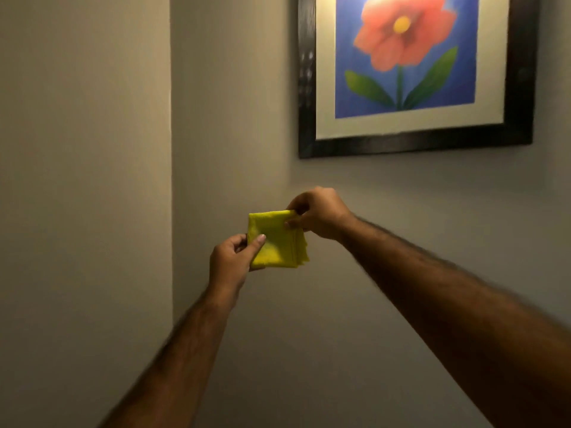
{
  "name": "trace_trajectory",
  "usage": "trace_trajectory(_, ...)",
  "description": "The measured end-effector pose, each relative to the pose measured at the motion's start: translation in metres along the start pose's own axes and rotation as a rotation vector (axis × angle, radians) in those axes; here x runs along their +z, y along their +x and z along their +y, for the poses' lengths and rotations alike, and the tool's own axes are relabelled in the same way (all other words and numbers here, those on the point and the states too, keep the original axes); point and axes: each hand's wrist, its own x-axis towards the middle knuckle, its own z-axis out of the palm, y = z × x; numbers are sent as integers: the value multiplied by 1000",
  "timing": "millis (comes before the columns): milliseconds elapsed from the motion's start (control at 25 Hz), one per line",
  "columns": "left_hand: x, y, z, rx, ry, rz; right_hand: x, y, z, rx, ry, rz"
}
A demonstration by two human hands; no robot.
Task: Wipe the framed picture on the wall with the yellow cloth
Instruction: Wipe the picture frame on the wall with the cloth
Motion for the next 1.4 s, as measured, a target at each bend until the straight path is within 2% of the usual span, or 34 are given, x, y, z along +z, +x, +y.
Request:
trace_trajectory(160, 37, 57, 81, 143, -17, -36, -75, 15, -15, -186, -177, 294)
trace_trajectory(360, 83, 115, 175, 318, -20, -43, -192, 20, 11, -291, -349, 612)
trace_trajectory(480, 107, 148, 223, 405, -12, 3, -262, 15, 48, -284, -548, 798)
trace_trajectory(600, 122, 179, 262, 446, -32, 76, -312, 8, 87, -140, -657, 940)
trace_trajectory(720, 135, 204, 281, 458, 42, 211, -335, 4, 114, -25, -725, 914)
trace_trajectory(840, 145, 207, 272, 499, 263, 361, -327, 9, 131, -4, -762, 820)
trace_trajectory(920, 152, 202, 261, 630, 449, 485, -313, 16, 138, -9, -738, 788)
trace_trajectory(1000, 159, 200, 258, 897, 669, 555, -300, 24, 145, 0, -702, 800)
trace_trajectory(1080, 167, 199, 255, 1097, 811, 439, -292, 30, 152, 8, -700, 846)
trace_trajectory(1160, 174, 197, 242, 1090, 771, 308, -288, 33, 160, -3, -732, 895)
trace_trajectory(1280, 176, 188, 201, 1070, 696, 206, -285, 36, 170, -17, -775, 946)
trace_trajectory(1400, 170, 170, 151, 1100, 723, 191, -284, 40, 175, -22, -781, 979)
